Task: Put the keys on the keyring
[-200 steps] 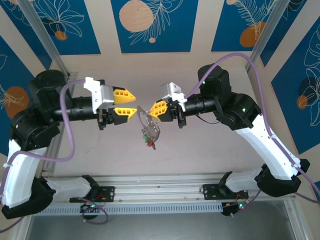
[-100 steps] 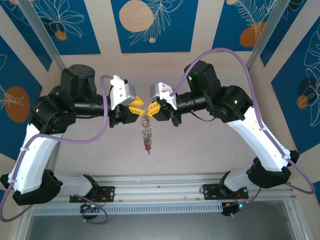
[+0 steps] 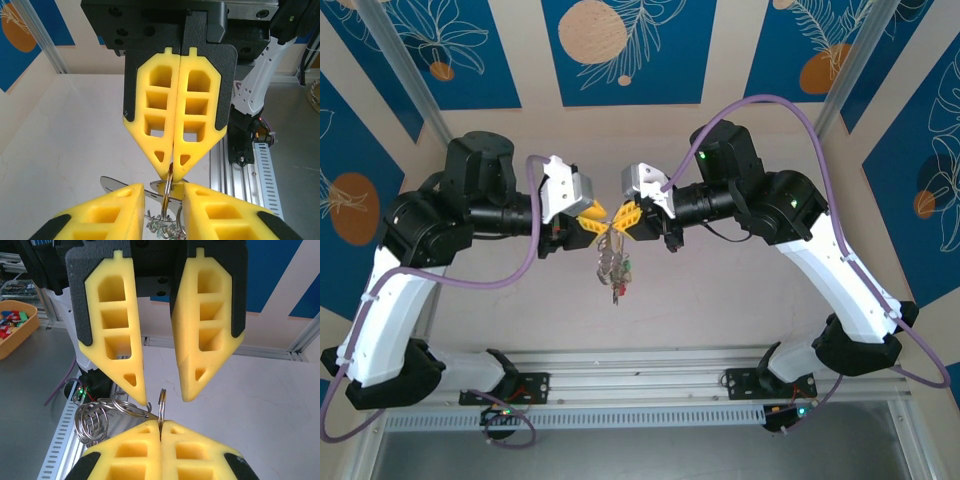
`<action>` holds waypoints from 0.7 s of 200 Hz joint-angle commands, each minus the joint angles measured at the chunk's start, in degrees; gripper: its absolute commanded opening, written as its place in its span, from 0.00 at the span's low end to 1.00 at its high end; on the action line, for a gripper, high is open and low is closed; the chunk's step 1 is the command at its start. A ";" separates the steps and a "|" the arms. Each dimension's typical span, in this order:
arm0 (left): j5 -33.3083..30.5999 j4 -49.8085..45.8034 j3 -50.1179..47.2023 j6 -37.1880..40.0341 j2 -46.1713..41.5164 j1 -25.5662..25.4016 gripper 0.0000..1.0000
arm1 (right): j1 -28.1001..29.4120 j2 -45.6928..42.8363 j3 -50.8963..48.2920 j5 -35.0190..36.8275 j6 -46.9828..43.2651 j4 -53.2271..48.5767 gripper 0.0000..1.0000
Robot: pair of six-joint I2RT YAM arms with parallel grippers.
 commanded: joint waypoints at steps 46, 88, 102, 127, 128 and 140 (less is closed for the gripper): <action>2.13 -1.36 0.93 1.37 1.10 -1.33 0.01 | 0.38 0.42 1.88 -2.12 -1.11 0.37 0.00; 4.26 -0.20 -0.11 1.58 0.33 -1.37 0.00 | 0.38 -0.35 1.17 -1.64 -0.72 1.25 0.06; 4.94 1.18 -1.29 1.56 -0.61 -1.35 0.00 | 0.36 -1.74 -0.86 -1.16 -0.31 2.92 0.22; 7.96 4.92 -4.26 1.04 -3.20 -1.40 0.00 | 0.22 -4.98 -6.33 -2.29 0.85 6.29 0.34; 8.16 5.09 -4.34 1.02 -3.31 -1.38 0.00 | 0.21 -5.17 -6.54 -2.34 0.93 6.36 0.34; 9.75 6.87 -5.59 0.67 -4.41 -1.39 0.00 | -0.07 -6.19 -8.31 -2.80 1.91 7.15 0.33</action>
